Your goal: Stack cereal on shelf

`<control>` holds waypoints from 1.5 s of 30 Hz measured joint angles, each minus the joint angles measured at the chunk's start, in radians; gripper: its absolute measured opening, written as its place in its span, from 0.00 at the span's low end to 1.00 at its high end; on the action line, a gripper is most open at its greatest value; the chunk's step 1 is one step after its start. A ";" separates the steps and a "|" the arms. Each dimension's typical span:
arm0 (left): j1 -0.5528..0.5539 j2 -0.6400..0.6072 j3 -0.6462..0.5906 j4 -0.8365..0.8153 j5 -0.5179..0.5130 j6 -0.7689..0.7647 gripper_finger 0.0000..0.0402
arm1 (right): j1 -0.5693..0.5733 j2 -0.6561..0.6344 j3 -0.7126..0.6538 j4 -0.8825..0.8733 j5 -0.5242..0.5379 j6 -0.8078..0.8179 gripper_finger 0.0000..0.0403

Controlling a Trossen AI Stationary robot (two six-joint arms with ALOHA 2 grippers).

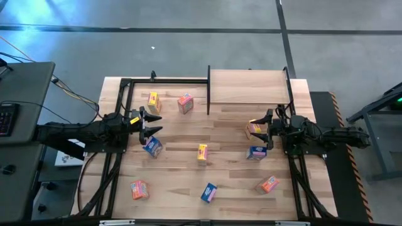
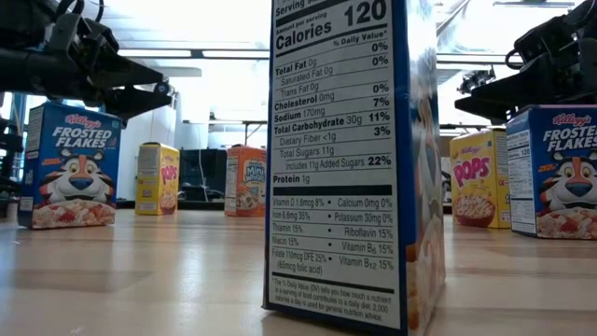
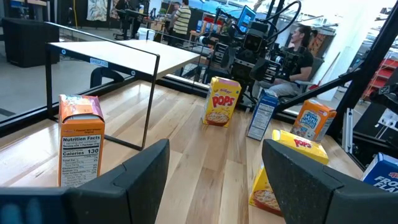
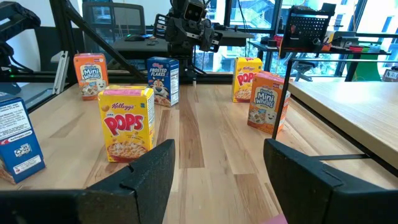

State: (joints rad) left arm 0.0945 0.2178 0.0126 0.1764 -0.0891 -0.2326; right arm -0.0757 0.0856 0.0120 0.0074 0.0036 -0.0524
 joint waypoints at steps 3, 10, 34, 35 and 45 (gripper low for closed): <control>0.000 0.000 0.000 0.000 0.000 0.000 0.62 | 0.000 0.000 0.000 0.000 0.000 0.000 0.59; 0.000 0.000 0.000 0.000 0.000 0.000 0.62 | 0.000 0.000 0.000 0.000 0.000 0.000 0.59; 0.001 0.000 0.000 0.010 -0.029 -0.003 0.62 | 0.000 0.000 0.000 0.000 0.000 0.000 0.59; 0.001 0.000 0.000 0.009 -0.029 -0.011 0.62 | 0.000 0.000 0.000 0.000 0.000 0.000 0.59; 0.001 0.000 0.000 0.074 -0.079 -0.071 0.62 | 0.000 0.000 0.000 0.000 0.000 0.000 0.59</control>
State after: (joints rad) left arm 0.0959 0.2179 0.0128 0.2506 -0.1681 -0.3041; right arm -0.0757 0.0856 0.0120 0.0071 0.0036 -0.0524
